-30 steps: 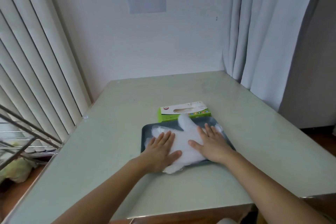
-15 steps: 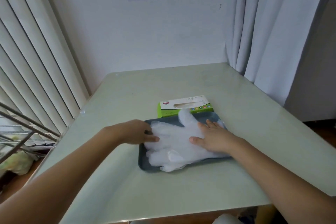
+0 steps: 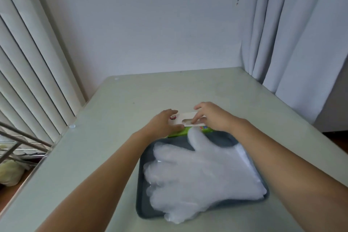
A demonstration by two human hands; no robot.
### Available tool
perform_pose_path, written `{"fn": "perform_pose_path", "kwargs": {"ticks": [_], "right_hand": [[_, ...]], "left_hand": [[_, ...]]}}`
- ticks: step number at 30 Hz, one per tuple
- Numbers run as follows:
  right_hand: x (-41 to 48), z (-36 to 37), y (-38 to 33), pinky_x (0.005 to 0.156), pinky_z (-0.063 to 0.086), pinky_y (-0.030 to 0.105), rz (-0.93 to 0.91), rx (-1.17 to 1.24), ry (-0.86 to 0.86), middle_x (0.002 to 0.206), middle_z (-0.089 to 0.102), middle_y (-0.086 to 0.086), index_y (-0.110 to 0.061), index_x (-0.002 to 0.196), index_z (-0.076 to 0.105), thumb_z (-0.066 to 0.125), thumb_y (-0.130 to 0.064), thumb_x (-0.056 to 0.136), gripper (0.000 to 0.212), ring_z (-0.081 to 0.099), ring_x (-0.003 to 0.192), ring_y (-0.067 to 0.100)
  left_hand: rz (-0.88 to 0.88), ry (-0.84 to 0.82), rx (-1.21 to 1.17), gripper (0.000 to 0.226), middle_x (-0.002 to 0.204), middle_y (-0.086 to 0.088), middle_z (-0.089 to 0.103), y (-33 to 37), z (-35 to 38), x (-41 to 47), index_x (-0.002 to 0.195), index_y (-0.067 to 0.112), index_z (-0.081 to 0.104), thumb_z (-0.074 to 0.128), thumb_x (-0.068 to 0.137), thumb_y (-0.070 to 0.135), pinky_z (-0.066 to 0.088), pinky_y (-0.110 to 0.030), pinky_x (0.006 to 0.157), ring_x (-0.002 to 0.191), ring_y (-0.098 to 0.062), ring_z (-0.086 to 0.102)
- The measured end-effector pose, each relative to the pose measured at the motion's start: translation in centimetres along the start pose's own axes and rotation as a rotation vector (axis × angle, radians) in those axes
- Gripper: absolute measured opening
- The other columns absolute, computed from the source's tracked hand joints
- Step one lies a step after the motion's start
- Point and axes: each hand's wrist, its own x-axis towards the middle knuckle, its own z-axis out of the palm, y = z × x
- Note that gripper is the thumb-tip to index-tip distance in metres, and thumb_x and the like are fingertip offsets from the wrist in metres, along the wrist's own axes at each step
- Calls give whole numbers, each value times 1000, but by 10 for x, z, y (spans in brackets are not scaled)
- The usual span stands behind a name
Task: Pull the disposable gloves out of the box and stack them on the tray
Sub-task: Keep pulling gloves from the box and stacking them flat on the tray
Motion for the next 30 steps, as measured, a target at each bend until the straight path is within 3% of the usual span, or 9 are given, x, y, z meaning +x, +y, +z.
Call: {"fn": "perform_pose_path", "kwargs": {"ticks": [4, 7, 9, 15, 21, 30], "right_hand": [[16, 9, 1, 108, 25, 27, -154, -82, -103, 147, 40, 5, -28, 117, 69, 53, -25, 97, 25, 25, 136, 19], [19, 8, 1, 107, 30, 30, -219, -118, -90, 146, 42, 3, -26, 115, 71, 50, -37, 97, 29, 23, 139, 17], [22, 10, 2, 107, 29, 28, -238, -86, -43, 142, 47, -1, -23, 107, 74, 52, -39, 96, 30, 25, 139, 14], [21, 22, 10, 85, 40, 18, -228, 69, 112, 120, 57, -7, -12, 91, 77, 64, -26, 90, 19, 58, 101, 12], [20, 22, 8, 76, 35, 19, -223, 53, 102, 113, 48, -13, -9, 84, 73, 56, -17, 94, 21, 53, 84, 9], [25, 21, 10, 72, 33, 9, -129, 128, 184, 106, 48, -12, -7, 86, 66, 52, -12, 94, 18, 52, 85, 9]], "left_hand": [[9, -89, -150, 80, 156, 1, 27, -12, 13, 12, 150, 20, 30, 68, 84, 46, 23, -25, 113, 139, -11, 32], [27, -101, -189, 82, 152, 6, 28, -19, 18, 17, 150, 21, 28, 70, 83, 46, 25, -18, 105, 133, -7, 35], [29, -107, -174, 84, 151, 7, 29, -21, 19, 21, 150, 22, 27, 69, 82, 48, 26, -22, 109, 134, -8, 34], [17, -109, -184, 88, 150, 8, 28, -26, 23, 26, 150, 27, 26, 70, 79, 55, 28, -37, 115, 135, -12, 34], [19, -130, -171, 89, 150, 9, 26, -30, 24, 29, 150, 29, 23, 68, 79, 57, 26, -40, 116, 136, -14, 32], [30, -133, -169, 87, 152, 8, 24, -31, 24, 30, 151, 29, 23, 67, 80, 55, 25, -41, 116, 136, -15, 31]]}}
